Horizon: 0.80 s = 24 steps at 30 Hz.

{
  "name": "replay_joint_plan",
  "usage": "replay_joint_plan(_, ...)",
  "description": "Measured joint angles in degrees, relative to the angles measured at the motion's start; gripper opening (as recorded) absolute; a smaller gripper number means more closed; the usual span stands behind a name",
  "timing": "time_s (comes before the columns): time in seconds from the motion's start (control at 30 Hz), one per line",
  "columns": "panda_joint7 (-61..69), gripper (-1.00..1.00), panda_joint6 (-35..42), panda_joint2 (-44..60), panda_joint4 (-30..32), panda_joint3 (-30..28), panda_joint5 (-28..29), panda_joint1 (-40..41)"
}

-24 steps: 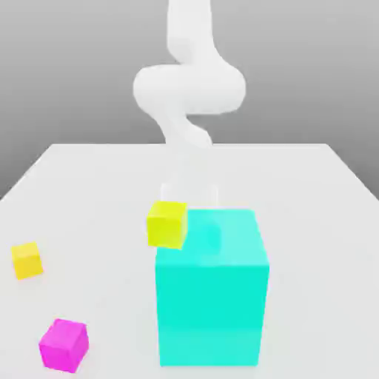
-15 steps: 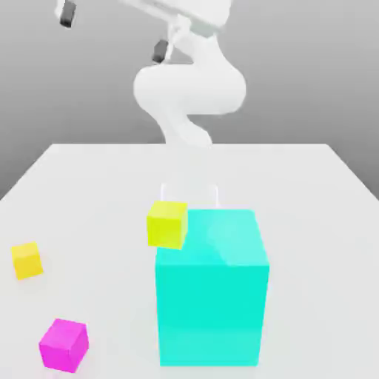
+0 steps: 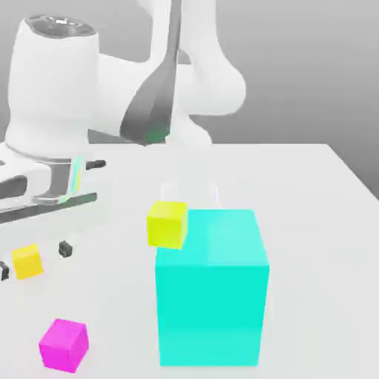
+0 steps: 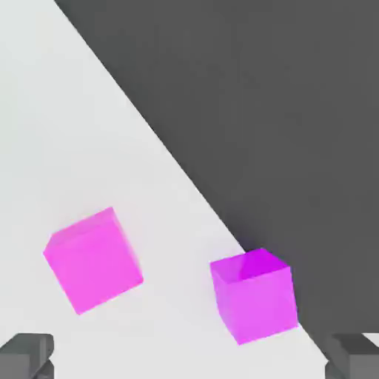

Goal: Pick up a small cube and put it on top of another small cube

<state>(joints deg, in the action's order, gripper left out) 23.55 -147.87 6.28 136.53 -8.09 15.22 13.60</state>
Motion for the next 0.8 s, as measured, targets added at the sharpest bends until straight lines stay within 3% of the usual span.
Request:
replay_joint_plan(0.23,29.4,0.0,-6.46,9.39,1.73,7.72,-13.61,10.17)
replay_joint_plan(0.37,31.77,0.0,-12.26,16.56,0.59,8.67,-14.7,11.35)
replay_joint_plan(0.4,31.78,-1.0,-13.7,18.4,0.28,8.61,-14.6,11.29)
replay_joint_plan(0.63,31.85,-1.0,-13.87,18.76,0.2,8.61,-14.64,11.31)
replay_joint_plan(0.8,32.02,-1.0,-7.28,10.72,1.68,8.71,-14.86,11.34)
